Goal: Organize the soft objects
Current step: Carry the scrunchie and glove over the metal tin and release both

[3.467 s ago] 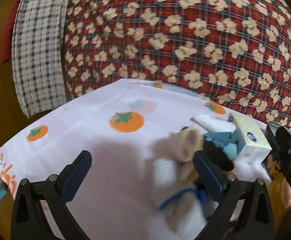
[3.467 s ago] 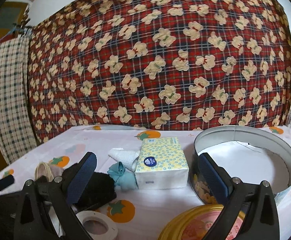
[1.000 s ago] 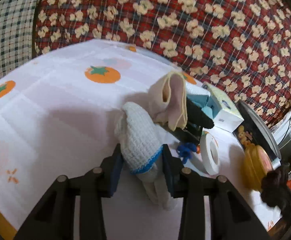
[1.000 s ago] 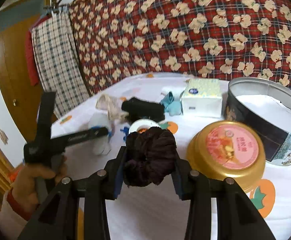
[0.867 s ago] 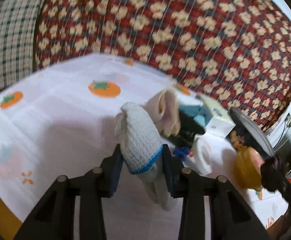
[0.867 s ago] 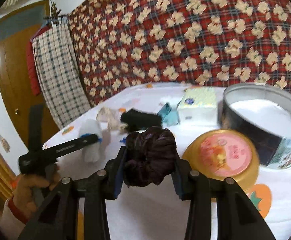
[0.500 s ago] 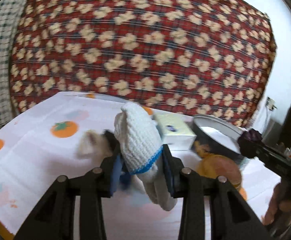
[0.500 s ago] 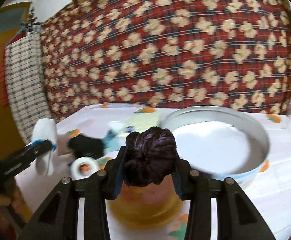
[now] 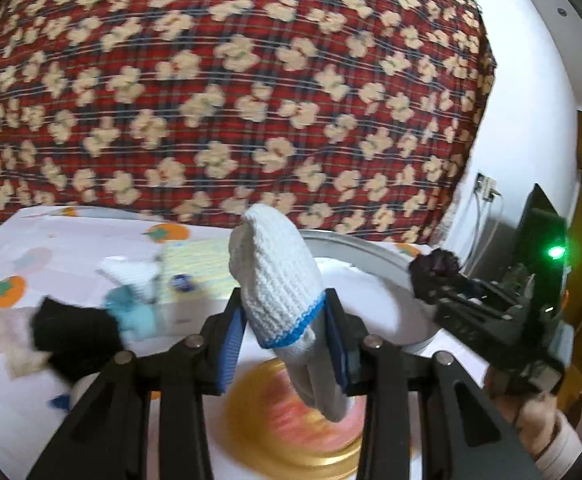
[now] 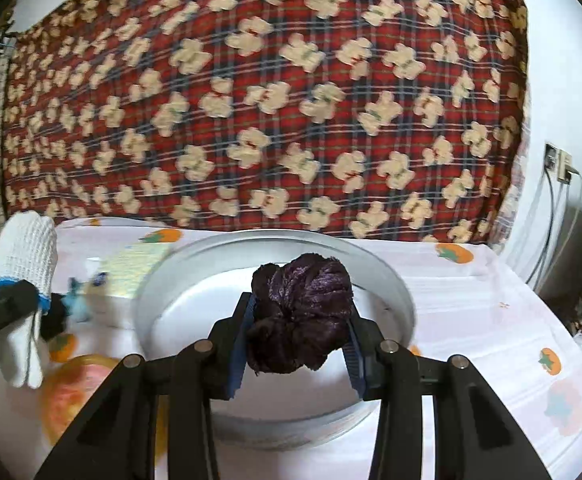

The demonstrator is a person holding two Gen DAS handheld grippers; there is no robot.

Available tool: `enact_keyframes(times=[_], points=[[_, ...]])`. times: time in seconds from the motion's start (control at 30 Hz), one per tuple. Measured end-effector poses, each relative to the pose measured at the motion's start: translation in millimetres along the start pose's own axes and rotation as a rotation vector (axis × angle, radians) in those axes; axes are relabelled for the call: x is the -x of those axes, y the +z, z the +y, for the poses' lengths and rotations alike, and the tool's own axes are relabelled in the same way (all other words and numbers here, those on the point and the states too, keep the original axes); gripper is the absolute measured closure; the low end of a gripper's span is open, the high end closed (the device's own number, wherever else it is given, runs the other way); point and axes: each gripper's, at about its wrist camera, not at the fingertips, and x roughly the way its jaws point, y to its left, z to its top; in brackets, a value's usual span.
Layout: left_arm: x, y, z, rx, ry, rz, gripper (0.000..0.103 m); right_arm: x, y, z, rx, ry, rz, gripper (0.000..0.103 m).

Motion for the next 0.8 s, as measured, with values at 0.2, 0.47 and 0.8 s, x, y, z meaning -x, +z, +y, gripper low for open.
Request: enact_keyframes(times=[0.2, 0.47, 0.8], points=[[-36.8, 3.2, -41.4, -0.039, -0.058, 0.022, 0.066, -28.6, -0.1, -19.4, 0.000, -0.066, 0.017, 0.059], [-83.4, 5.5, -80.2, -0.083, -0.090, 0.067, 0.066, -49.3, -2.8, -40.8, -0.049, -0.090, 0.058, 0.059], [-108.0, 5.0, -102.9, -0.119, -0.075, 0.104, 0.066, -63.2, -5.2, -47.8, -0.060, -0.088, 0.108, 0.059]])
